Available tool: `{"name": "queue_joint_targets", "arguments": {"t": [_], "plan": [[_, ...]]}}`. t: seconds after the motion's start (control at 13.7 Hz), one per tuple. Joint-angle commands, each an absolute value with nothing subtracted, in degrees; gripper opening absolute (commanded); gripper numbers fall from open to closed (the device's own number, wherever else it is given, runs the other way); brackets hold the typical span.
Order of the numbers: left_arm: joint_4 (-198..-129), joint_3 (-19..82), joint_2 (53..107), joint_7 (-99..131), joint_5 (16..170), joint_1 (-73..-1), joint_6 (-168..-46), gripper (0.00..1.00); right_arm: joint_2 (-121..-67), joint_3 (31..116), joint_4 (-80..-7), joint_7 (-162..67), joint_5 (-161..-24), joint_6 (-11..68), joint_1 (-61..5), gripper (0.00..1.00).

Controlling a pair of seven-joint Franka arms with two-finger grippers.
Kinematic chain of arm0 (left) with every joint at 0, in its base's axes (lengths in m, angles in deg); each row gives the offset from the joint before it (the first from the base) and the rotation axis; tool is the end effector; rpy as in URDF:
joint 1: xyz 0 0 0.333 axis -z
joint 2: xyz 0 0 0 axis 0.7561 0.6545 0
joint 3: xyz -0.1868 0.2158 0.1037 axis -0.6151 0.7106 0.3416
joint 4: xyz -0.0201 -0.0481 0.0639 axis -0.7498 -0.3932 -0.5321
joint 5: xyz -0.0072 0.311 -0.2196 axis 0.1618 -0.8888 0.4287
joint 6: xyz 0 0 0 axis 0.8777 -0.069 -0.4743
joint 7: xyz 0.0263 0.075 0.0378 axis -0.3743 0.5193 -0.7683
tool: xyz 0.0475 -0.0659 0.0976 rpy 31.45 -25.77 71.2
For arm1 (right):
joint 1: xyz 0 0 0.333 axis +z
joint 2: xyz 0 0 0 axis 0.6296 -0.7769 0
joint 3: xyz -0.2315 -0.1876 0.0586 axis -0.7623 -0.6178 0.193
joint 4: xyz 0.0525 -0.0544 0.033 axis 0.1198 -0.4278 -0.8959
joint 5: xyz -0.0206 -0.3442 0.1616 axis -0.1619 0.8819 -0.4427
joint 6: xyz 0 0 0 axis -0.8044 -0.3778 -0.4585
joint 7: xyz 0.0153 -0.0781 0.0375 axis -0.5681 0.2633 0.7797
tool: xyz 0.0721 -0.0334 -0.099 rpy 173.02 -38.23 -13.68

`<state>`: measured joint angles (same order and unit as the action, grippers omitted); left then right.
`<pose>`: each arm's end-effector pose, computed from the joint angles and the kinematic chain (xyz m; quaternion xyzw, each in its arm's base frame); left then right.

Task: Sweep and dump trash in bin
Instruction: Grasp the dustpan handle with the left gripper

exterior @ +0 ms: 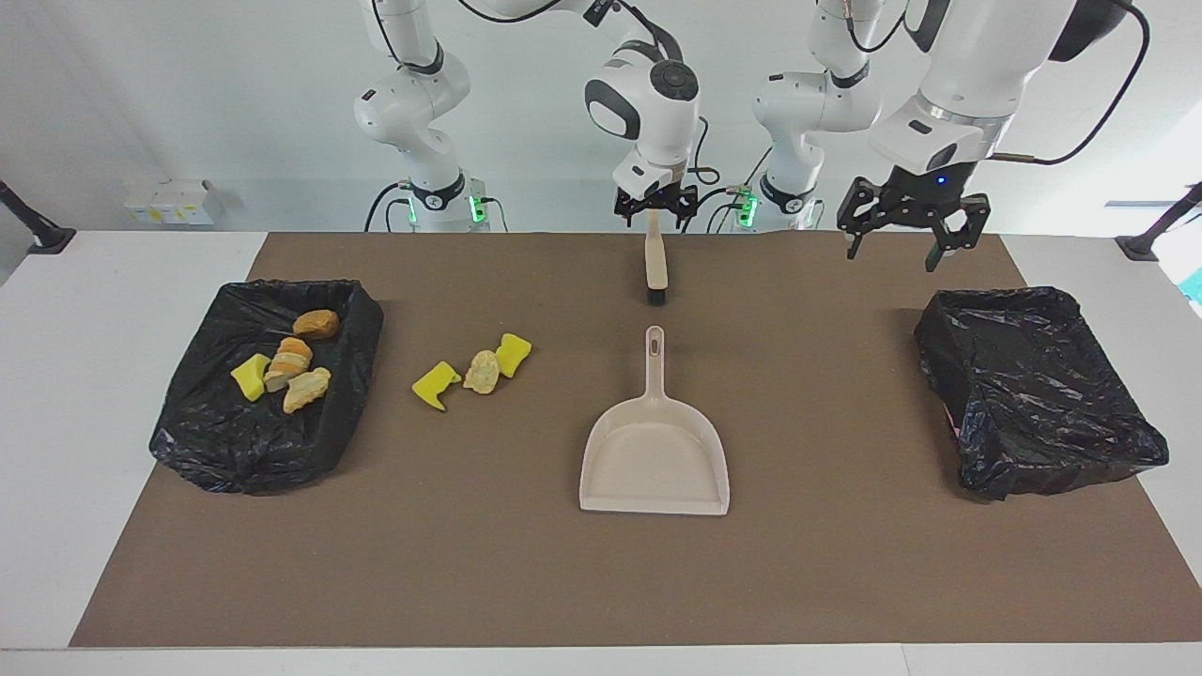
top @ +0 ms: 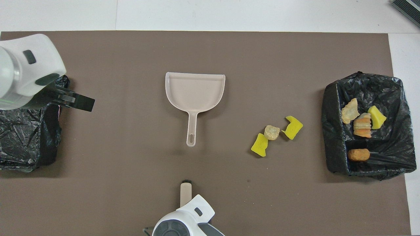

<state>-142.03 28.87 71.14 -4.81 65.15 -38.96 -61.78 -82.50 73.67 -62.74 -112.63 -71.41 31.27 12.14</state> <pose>0.5368 -0.1454 0.6050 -0.9819 0.1839 -0.0410 0.0181 0.2624 0.4562 0.3455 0.9954 -0.0283 -0.0914 0.0024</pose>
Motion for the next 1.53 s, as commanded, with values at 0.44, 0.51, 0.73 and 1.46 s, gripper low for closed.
{"name": "queue_joint_targets", "arguments": {"t": [0.44, 0.51, 0.73, 1.46], "plan": [[-153.9, 29.7, 71.0, -1.1, 65.0, -29.5, -73.3, 1.00, -79.9, 73.5, -69.5, -116.7, -76.4, 34.6, 18.6, 0.96], [-154.7, 29.7, 72.1, 1.2, 65.0, -28.6, -75.2, 1.00, -80.1, 73.5, -69.7, -116.7, -76.6, 34.6, 18.7, 0.94], [-155.2, 29.7, 74.1, 5.2, 64.9, -26.1, -77.6, 1.00, -80.2, 73.5, -70.2, -113.5, -76.6, 36.1, 18.7, 0.83], [-156.5, 29.6, 84.4, 27.9, 61.4, -17.3, -87.9, 1.00, -82.6, 73.4, -69.5, -113.0, -76.9, 37.6, 18.5, 0.00]]}}
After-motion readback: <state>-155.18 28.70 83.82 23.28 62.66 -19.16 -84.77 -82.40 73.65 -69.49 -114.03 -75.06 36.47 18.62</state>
